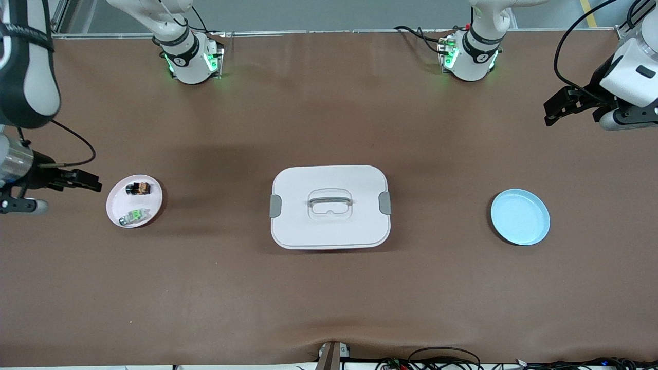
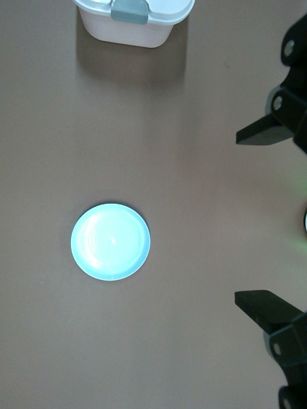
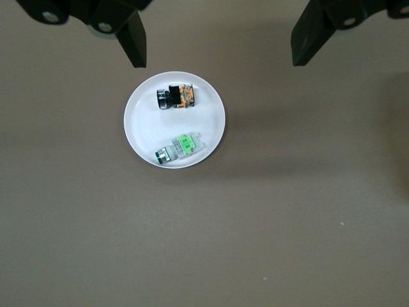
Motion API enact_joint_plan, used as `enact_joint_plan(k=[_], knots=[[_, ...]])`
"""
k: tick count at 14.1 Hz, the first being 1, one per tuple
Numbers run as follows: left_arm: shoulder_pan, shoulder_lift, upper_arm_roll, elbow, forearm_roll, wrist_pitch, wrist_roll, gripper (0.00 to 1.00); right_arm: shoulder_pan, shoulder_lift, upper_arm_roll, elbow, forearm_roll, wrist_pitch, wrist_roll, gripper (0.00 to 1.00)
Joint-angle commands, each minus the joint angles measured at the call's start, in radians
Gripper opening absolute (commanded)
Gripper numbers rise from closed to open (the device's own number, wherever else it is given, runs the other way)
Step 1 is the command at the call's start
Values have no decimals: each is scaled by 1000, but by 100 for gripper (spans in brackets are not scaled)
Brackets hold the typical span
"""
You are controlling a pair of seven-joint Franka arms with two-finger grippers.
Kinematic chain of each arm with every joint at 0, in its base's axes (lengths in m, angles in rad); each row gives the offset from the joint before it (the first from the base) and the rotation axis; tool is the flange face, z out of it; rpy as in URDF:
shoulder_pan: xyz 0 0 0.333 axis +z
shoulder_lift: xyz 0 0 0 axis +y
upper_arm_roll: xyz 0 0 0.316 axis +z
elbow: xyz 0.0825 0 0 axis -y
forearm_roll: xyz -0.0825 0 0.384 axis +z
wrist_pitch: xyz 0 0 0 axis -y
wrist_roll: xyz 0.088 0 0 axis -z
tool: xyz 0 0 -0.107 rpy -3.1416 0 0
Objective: Transfer orange switch to right arm and place
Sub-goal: 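Open the right gripper and raise it away from the white plate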
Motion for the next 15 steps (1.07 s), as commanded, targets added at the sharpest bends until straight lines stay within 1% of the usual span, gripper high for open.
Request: enact_joint_plan(k=[1, 3, 6, 11, 13, 15], knots=[[7, -15, -5, 1, -21, -17, 23, 100, 12, -103, -1, -4, 18, -82, 56, 100], [7, -15, -8, 4, -19, -17, 24, 100, 17, -172, -1, -7, 18, -140, 102, 100], [7, -15, -10, 7, -19, -17, 24, 100, 11, -255, -6, -34, 19, -176, 100, 100], [7, -15, -10, 8, -19, -17, 24, 100, 12, -395, -9, -157, 31, -157, 88, 100], [7, -15, -10, 18, -19, -17, 23, 100, 14, -471, -9, -232, 30, -131, 84, 100], [7, -12, -10, 42, -19, -17, 24, 100, 15, -557, -7, -321, 30, -76, 59, 100]])
